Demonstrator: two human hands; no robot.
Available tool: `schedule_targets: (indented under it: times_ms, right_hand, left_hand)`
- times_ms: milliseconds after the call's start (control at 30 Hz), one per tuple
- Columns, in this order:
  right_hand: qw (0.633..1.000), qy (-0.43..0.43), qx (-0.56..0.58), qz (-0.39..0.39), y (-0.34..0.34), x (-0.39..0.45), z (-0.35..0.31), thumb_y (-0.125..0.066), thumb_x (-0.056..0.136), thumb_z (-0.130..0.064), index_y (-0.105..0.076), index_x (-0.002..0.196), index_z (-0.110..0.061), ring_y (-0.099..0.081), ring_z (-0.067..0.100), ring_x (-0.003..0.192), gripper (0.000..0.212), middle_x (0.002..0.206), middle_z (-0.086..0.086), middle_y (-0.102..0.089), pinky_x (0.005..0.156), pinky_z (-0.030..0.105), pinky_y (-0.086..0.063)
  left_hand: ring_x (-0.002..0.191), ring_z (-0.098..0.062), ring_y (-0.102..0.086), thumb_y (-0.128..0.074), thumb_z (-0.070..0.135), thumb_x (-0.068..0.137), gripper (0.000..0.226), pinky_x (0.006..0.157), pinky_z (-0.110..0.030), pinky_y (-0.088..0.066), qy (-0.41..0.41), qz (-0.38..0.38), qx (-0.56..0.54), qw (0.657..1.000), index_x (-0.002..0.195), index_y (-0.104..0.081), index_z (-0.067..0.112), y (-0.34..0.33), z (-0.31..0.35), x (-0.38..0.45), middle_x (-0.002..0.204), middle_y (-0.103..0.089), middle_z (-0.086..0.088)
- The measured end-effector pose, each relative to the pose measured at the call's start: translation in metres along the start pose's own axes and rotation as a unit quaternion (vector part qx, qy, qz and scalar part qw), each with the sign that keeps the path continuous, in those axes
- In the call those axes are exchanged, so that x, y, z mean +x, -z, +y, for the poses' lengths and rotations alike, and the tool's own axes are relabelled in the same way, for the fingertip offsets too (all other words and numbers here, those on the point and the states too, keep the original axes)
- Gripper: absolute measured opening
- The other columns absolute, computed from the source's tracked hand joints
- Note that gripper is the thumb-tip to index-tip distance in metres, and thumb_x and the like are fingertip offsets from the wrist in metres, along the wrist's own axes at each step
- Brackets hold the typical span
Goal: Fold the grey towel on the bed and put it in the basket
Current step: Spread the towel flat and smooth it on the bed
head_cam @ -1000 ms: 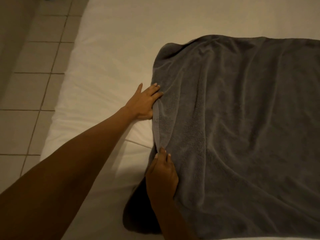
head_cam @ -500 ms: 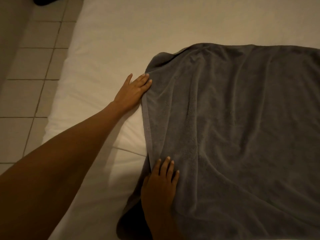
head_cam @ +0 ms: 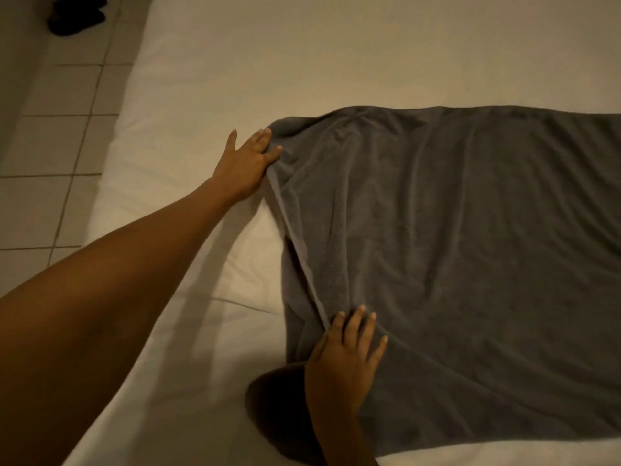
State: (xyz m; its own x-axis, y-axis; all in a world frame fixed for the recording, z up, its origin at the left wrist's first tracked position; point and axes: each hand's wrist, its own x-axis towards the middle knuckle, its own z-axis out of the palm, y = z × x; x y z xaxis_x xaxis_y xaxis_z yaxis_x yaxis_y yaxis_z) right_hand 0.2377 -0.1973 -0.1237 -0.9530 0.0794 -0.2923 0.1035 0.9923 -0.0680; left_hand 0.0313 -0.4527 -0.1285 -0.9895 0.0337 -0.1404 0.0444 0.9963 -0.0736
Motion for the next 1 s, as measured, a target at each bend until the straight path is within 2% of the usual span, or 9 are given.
schedule_targets:
  times_ms: [67,167,267,367,467,600,700,867,1000]
  right_hand:
    - [1.0,0.006,0.015,-0.019,0.006,0.003,0.017,-0.054,0.074,-0.017,-0.069,0.109,0.0,-0.055,0.044,0.118,0.042,0.126,0.024,-0.06,0.095,0.065,-0.039]
    - [0.998,0.005,0.009,0.065,0.021,0.014,0.047,-0.059,0.074,-0.012,-0.068,0.11,0.001,-0.052,0.046,0.121,0.039,0.128,0.026,-0.058,0.097,0.065,-0.036]
    - [0.996,-0.009,0.0,0.085,0.034,0.028,0.072,-0.06,0.074,-0.009,-0.069,0.108,0.003,-0.051,0.047,0.121,0.036,0.127,0.028,-0.057,0.098,0.067,-0.035]
    - [0.997,-0.052,-0.016,0.058,0.04,0.041,0.112,-0.065,0.078,-0.002,-0.069,0.106,0.002,-0.042,0.048,0.129,0.029,0.132,0.03,-0.052,0.106,0.066,-0.024]
    - [0.994,-0.097,-0.051,-0.021,0.04,0.054,0.155,-0.049,0.091,-0.014,-0.061,0.123,-0.004,-0.016,0.044,0.143,0.036,0.149,0.025,-0.033,0.114,0.061,0.0]
    - [0.992,-0.091,-0.085,-0.021,0.044,0.077,0.197,-0.033,0.096,-0.027,-0.044,0.139,-0.014,0.003,0.038,0.146,0.046,0.159,0.015,-0.013,0.111,0.058,0.014]
    - [0.992,-0.099,-0.082,-0.01,0.052,0.092,0.22,-0.035,0.098,-0.031,-0.045,0.138,-0.017,0.005,0.036,0.146,0.044,0.16,0.014,-0.009,0.111,0.058,0.014]
    - [0.992,-0.11,-0.056,0.015,0.065,0.118,0.275,-0.043,0.096,-0.027,-0.054,0.131,-0.012,-0.003,0.037,0.146,0.04,0.157,0.016,-0.019,0.113,0.057,0.01]
    - [0.99,-0.109,-0.013,0.09,0.075,0.136,0.321,-0.067,0.083,-0.012,-0.07,0.106,-0.001,-0.034,0.045,0.135,0.026,0.14,0.025,-0.047,0.112,0.062,-0.018]
  left_hand:
    - [0.148,-0.027,-0.011,-0.036,0.021,0.101,0.047,0.116,-0.057,-0.005,-0.016,0.015,-0.005,1.0,0.148,-0.028,0.022,0.017,0.011,0.006,0.159,-0.012,-0.015]
    - [0.147,-0.028,-0.014,-0.039,0.025,0.101,0.047,0.116,-0.057,-0.006,-0.028,0.028,0.007,0.999,0.147,-0.031,0.021,0.041,0.032,0.021,0.158,-0.017,-0.015]
    - [0.147,-0.027,-0.014,-0.039,0.03,0.1,0.049,0.116,-0.057,-0.004,-0.04,0.035,0.037,0.998,0.147,-0.029,0.019,0.063,0.059,0.042,0.158,-0.017,-0.014]
    - [0.147,-0.028,-0.014,-0.044,0.034,0.098,0.048,0.115,-0.058,-0.004,-0.043,0.039,0.069,0.996,0.142,-0.038,0.016,0.082,0.083,0.062,0.158,-0.018,-0.015]
    - [0.147,-0.029,-0.014,-0.054,0.027,0.094,0.047,0.115,-0.061,-0.005,-0.039,0.041,0.11,0.992,0.137,-0.044,0.01,0.094,0.1,0.085,0.157,-0.019,-0.015]
    - [0.147,-0.026,-0.013,-0.05,0.025,0.096,0.048,0.115,-0.061,-0.003,-0.048,0.041,0.131,0.989,0.14,-0.039,0.009,0.097,0.139,0.113,0.158,-0.018,-0.013]
    - [0.148,-0.027,-0.011,-0.051,0.023,0.096,0.05,0.115,-0.06,-0.002,-0.038,0.042,0.113,0.992,0.141,-0.038,0.007,0.102,0.178,0.129,0.158,-0.017,-0.013]
    - [0.148,-0.028,-0.009,-0.068,0.027,0.084,0.075,0.116,-0.06,-0.003,-0.056,0.042,0.106,0.992,0.145,-0.029,0.006,0.125,0.243,0.162,0.158,-0.013,-0.015]
    - [0.148,-0.028,-0.006,-0.072,0.023,0.082,0.082,0.116,-0.059,-0.004,-0.057,0.038,0.088,0.994,0.147,-0.025,0.006,0.136,0.303,0.191,0.159,-0.01,-0.015]
